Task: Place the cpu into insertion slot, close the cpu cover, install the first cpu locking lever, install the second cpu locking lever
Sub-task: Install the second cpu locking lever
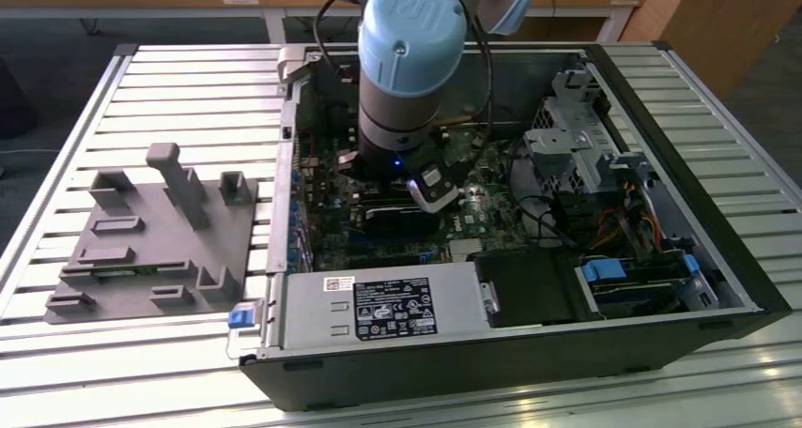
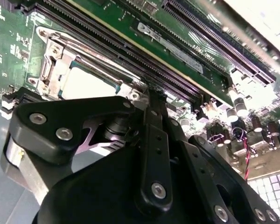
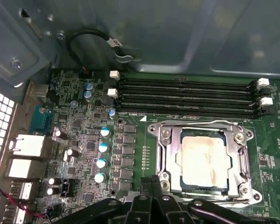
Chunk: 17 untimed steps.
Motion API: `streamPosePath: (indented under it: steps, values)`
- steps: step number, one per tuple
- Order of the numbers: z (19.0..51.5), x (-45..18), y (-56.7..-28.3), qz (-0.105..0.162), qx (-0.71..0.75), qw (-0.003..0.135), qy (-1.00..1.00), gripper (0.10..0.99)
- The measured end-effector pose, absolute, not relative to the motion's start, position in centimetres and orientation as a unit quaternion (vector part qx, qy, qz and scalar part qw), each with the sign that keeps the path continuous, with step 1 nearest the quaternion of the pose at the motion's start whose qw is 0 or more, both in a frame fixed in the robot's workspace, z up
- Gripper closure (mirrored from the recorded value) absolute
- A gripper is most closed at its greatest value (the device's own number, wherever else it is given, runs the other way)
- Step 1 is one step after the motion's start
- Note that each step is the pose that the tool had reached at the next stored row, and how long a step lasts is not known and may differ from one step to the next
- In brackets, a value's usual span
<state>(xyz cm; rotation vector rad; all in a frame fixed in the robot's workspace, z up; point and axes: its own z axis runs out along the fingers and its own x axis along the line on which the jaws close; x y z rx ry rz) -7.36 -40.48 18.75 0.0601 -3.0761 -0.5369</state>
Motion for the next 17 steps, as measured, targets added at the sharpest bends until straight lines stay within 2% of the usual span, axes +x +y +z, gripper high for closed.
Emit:
streamPosePath:
  steps: [17]
  values:
    - [21.0,-7.4,-40.5,-0.172,0.019,0.009,-0.985,0.98]
